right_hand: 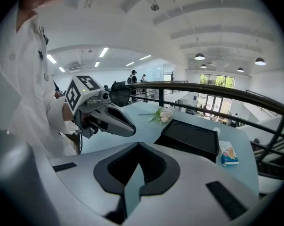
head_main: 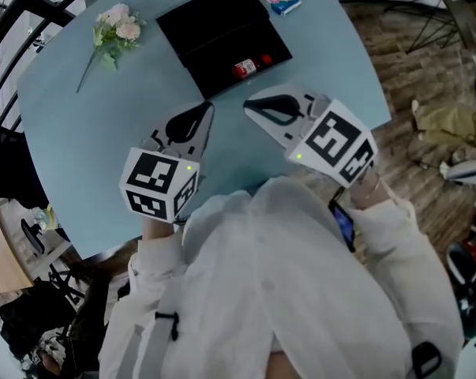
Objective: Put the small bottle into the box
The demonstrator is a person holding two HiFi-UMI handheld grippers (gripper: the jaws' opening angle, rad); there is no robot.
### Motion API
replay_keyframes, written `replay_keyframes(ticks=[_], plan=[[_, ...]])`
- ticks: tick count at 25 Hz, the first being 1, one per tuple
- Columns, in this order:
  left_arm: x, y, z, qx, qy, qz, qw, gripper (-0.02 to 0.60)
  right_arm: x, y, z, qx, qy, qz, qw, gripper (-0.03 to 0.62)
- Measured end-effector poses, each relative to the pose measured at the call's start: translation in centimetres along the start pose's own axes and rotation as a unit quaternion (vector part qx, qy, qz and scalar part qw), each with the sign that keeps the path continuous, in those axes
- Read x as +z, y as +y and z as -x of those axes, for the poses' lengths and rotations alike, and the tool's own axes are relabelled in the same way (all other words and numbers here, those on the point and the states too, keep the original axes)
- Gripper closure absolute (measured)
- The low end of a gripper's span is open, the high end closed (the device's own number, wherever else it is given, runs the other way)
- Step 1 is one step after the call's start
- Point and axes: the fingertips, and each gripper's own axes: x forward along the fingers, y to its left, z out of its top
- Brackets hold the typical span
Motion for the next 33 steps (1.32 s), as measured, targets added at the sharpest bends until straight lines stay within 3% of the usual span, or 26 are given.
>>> replay_keyframes(ticks=[8, 20, 33], plan=[[-1.1, -0.1, -0.4, -0.004, 0.013, 0.008, 0.9999, 0.578, -0.9, 0.4, -1.0, -0.002, 0.02, 0.012, 1.0, 0.592], [-2.5, -0.5, -0.8, 0.003, 0.02, 0.032, 0.9993, 0.578, -1.7, -0.3, -2.2, -0.032, -0.002, -0.046, 0.998, 0.592], [-4.2, 0.7, -0.9, 0.032, 0.048, 0.062, 0.9964, 0.578, -1.9, 1.4, -4.4, -0.037, -0.012, -0.076, 0.996, 0.592]])
